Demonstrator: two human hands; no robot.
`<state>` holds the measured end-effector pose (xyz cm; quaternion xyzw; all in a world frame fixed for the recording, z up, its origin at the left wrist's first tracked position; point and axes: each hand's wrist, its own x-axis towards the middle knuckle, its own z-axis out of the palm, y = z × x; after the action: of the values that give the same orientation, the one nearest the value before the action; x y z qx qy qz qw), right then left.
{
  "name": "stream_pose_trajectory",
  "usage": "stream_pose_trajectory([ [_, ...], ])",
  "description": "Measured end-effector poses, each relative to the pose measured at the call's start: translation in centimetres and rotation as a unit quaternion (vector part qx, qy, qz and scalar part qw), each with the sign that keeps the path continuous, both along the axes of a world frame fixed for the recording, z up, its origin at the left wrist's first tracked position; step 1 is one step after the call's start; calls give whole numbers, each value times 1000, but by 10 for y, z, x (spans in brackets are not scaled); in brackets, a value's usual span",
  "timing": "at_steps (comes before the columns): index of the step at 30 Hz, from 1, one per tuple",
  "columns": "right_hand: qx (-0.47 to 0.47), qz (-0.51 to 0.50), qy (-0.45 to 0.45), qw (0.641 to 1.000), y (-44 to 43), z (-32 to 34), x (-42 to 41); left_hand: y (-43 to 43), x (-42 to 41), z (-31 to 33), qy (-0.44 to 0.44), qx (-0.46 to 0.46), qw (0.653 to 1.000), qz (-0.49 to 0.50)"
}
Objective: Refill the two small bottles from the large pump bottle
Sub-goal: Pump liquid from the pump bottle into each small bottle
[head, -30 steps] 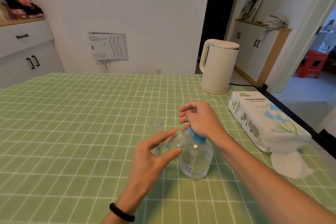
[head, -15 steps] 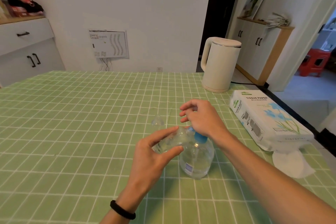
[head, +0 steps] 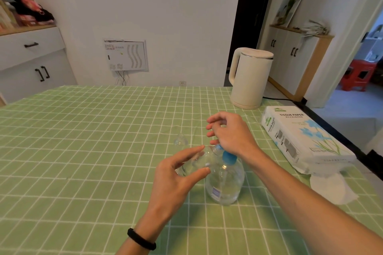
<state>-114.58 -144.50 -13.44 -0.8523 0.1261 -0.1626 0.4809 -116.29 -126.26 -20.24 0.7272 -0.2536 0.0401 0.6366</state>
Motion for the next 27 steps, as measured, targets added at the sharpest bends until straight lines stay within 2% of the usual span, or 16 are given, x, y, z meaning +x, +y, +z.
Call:
stream_pose_trajectory([
  [4,-15,11,-22,1000,2,6,3,2,2,5,-16,3,1000,-1],
  [20,14,0,11,1000,1,-8,0,0,3,-6,-3,4,1000,-7],
  [27,-18,-5,6,1000,-2,2,6,0,4,0,-13,-4,1000,-9],
])
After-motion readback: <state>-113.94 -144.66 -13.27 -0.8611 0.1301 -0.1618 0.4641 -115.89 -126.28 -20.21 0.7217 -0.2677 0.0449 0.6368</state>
